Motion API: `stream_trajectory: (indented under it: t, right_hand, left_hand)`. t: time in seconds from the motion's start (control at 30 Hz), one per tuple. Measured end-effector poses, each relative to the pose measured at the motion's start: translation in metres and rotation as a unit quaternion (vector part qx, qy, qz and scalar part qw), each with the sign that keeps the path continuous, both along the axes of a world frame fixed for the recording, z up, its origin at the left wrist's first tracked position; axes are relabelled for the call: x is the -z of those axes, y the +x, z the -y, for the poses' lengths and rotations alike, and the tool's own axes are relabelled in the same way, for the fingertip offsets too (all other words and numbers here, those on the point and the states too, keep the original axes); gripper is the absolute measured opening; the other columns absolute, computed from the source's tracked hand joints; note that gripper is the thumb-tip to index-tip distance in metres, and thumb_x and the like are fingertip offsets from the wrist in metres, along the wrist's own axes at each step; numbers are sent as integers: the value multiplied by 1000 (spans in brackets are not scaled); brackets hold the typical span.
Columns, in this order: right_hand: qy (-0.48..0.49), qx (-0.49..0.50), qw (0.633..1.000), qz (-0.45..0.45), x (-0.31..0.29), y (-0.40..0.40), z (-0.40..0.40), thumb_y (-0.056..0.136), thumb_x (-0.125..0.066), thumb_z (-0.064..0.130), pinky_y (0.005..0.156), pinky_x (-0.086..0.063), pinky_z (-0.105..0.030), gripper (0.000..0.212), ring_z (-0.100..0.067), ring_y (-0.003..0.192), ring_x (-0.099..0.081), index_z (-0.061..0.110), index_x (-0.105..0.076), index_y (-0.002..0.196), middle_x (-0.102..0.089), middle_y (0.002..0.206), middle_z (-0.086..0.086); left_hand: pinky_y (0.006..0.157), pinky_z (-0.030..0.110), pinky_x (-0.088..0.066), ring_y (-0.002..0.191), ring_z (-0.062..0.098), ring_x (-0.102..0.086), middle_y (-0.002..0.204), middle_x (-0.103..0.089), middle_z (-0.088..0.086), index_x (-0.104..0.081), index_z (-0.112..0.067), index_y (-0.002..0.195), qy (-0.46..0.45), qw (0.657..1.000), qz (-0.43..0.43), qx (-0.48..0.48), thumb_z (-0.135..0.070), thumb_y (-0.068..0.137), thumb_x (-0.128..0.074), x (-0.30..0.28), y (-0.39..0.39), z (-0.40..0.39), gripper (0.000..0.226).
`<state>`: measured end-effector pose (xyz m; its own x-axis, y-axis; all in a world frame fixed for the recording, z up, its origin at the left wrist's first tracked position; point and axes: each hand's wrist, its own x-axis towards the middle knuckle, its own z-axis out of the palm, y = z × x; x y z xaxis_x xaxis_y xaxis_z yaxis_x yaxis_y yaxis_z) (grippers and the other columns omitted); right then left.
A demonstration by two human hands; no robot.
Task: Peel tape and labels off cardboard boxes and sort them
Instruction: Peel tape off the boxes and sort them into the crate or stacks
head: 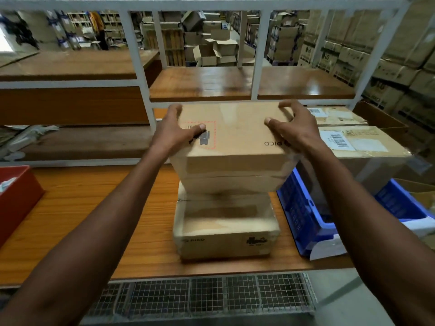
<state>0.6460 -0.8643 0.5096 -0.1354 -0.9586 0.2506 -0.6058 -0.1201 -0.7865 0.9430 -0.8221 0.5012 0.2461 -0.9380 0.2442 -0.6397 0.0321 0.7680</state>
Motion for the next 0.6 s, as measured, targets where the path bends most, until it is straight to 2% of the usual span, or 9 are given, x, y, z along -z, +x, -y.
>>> stream_trajectory:
  t: [0.07,0.17,0.2,0.27,0.33,0.47,0.53,0.6]
  right_hand:
    - [35,-2,999,-12,-2,3,10,73,-82,60,92,-59,-47,54,-19,95,-70,43,-63,120,-66,123,2]
    - [69,-16,996,-47,6,-1,31,53,-70,80,98,-55,-54,65,-27,108,-70,50,-62,110,-71,120,1]
    - [73,-24,995,-59,5,-1,36,55,-69,80,98,-54,-54,65,-28,111,-68,48,-63,112,-71,120,0]
    - [67,-34,990,-115,-4,4,37,73,-76,68,97,-54,-51,52,-26,113,-63,41,-68,116,-67,121,0]
    - [60,-58,980,-180,-14,11,45,81,-78,58,91,-54,-46,42,-25,114,-58,38,-71,117,-64,126,0]
    - [104,-168,936,-292,-28,30,53,86,-74,59,99,-46,-46,60,-29,135,-49,36,-60,140,-49,155,-1]
    - [96,-170,934,-300,-30,33,56,89,-74,55,100,-44,-45,60,-30,139,-46,33,-59,143,-46,158,-2]
    - [94,-169,936,-293,-30,31,56,89,-74,52,101,-43,-45,59,-30,140,-45,31,-60,142,-45,159,-1]
  left_hand:
    - [91,38,-51,132,26,-52,155,-43,7,-34,-25,156,28,999,20,0,-47,87,-78,-2,-1,8,85]
    - [100,46,-48,139,34,-43,157,-31,11,-44,-29,152,81,993,83,6,-50,90,-73,-5,-5,25,71]
    - [105,49,-47,139,37,-41,157,-27,11,-47,-30,150,98,991,95,8,-51,90,-71,-7,-7,31,67]
    - [108,52,-46,140,39,-40,158,-23,12,-49,-32,148,124,986,113,12,-52,91,-69,-10,-8,40,63]
    - [109,57,-43,142,42,-36,159,-21,13,-49,-36,148,139,979,147,19,-56,91,-68,-12,-6,47,63]
    - [113,66,-31,146,44,-23,160,-23,12,-49,-41,147,150,968,198,22,-64,88,-66,-12,1,49,65]
    - [115,65,-27,147,41,-21,159,-26,10,-52,-41,145,123,970,211,15,-61,89,-67,-13,-4,45,61]
    - [116,64,-26,144,37,-26,156,-33,10,-54,-41,142,60,971,231,20,-51,92,-70,-15,-20,39,54]
